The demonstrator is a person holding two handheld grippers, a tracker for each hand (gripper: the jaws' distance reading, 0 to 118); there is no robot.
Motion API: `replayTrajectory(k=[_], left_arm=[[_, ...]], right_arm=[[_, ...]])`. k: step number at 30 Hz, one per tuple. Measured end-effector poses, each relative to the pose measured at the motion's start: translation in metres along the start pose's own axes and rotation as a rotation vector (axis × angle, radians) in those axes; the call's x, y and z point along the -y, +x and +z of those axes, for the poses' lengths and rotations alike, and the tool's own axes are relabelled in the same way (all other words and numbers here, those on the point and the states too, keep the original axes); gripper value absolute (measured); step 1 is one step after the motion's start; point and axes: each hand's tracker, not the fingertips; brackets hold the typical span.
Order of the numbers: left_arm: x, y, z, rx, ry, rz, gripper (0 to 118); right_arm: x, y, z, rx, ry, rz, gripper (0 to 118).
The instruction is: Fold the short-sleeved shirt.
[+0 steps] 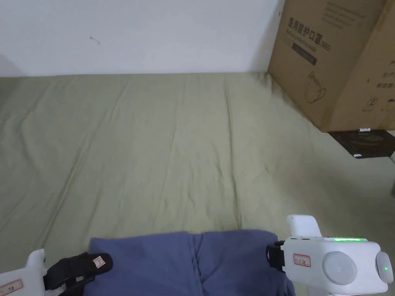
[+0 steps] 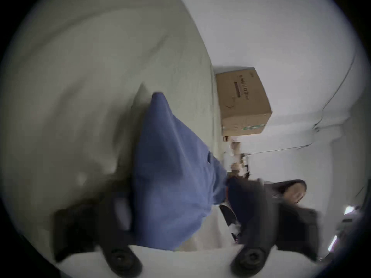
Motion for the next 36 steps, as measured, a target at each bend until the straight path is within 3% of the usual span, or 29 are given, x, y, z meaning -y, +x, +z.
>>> replayTrajectory(k=[1, 2, 4, 6, 12, 13, 20, 24, 29, 36], left_arm=[[0.002, 0.003, -0.001, 0.031, -0.033, 0.022, 9], [0.004, 0.002, -0.006, 0.03, -0.052, 0.021, 9], [0.006, -0.002, -0.01, -0.184, -0.027, -0.065, 9], [0.002, -0.013, 0.002, -0.02, -0.034, 0.027, 9], [0.0, 0.005, 0.03, -0.075, -0.044, -0.064, 9], [-0.016, -0.02, 0.037, -0.078, -0.036, -0.066, 9], [-0.041, -0.019, 0.117, -0.221, 0.076, -0.099, 9], [-0.026, 0.019, 0.134, -0.277, 0.126, -0.099, 9], [-0.029, 0.066, 0.123, -0.228, 0.144, -0.178, 9], [0.008, 0.181, 0.037, -0.142, 0.003, -0.438, 9]], right_arm=[[0.0, -0.001, -0.002, -0.017, -0.011, -0.011, 0], [0.0, -0.002, -0.004, -0.021, -0.013, 0.001, 0], [0.001, -0.009, -0.006, -0.008, -0.029, 0.039, 0], [0.001, -0.017, -0.007, -0.005, -0.039, 0.071, 0], [0.001, -0.029, -0.016, -0.01, -0.069, 0.103, 0], [0.001, -0.03, -0.017, -0.007, -0.068, 0.101, 0], [0.002, -0.031, -0.025, -0.008, -0.08, 0.085, 0], [0.004, -0.029, -0.028, -0.013, -0.09, 0.077, 0], [0.006, -0.024, -0.026, -0.02, -0.085, 0.06, 0], [0.01, -0.004, -0.016, -0.02, -0.059, 0.035, 0]])
